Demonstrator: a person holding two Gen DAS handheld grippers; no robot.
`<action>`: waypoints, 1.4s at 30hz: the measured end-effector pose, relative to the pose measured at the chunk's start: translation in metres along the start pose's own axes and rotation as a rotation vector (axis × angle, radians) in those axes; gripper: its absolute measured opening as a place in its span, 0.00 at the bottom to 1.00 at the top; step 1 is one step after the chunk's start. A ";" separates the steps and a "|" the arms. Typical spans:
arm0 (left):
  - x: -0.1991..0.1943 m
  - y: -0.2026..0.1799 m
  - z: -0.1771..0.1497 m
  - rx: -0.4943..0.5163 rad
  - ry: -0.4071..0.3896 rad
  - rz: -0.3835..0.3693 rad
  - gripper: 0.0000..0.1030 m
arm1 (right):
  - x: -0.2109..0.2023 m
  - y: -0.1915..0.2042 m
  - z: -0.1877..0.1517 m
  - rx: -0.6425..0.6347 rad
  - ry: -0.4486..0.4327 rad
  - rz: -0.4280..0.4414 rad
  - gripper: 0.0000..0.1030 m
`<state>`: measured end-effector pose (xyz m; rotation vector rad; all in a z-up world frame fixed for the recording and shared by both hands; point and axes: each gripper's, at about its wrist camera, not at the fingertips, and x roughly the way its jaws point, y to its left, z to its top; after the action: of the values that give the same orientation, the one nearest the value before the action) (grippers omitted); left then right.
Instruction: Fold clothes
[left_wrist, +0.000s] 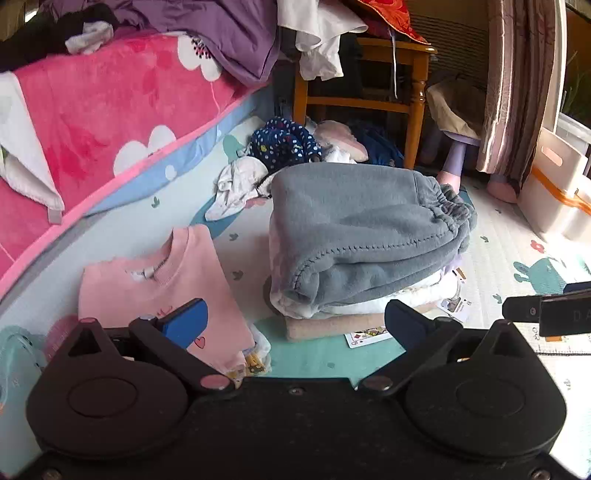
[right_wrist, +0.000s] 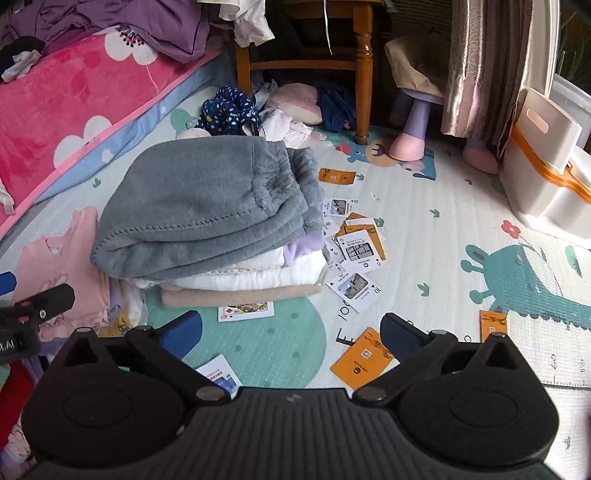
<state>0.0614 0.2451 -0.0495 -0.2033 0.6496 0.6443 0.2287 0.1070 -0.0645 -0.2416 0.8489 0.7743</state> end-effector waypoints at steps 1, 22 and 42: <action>-0.001 -0.001 0.000 0.005 -0.004 0.005 1.00 | 0.000 0.000 0.001 0.000 -0.001 0.004 0.99; -0.012 -0.002 -0.004 0.022 -0.018 0.042 1.00 | -0.006 0.009 -0.001 0.001 -0.014 0.005 0.99; -0.019 -0.004 -0.004 0.017 -0.047 0.019 1.00 | -0.006 0.007 -0.006 0.017 -0.008 0.018 0.99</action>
<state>0.0499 0.2312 -0.0408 -0.1664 0.6124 0.6599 0.2178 0.1057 -0.0632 -0.2156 0.8504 0.7837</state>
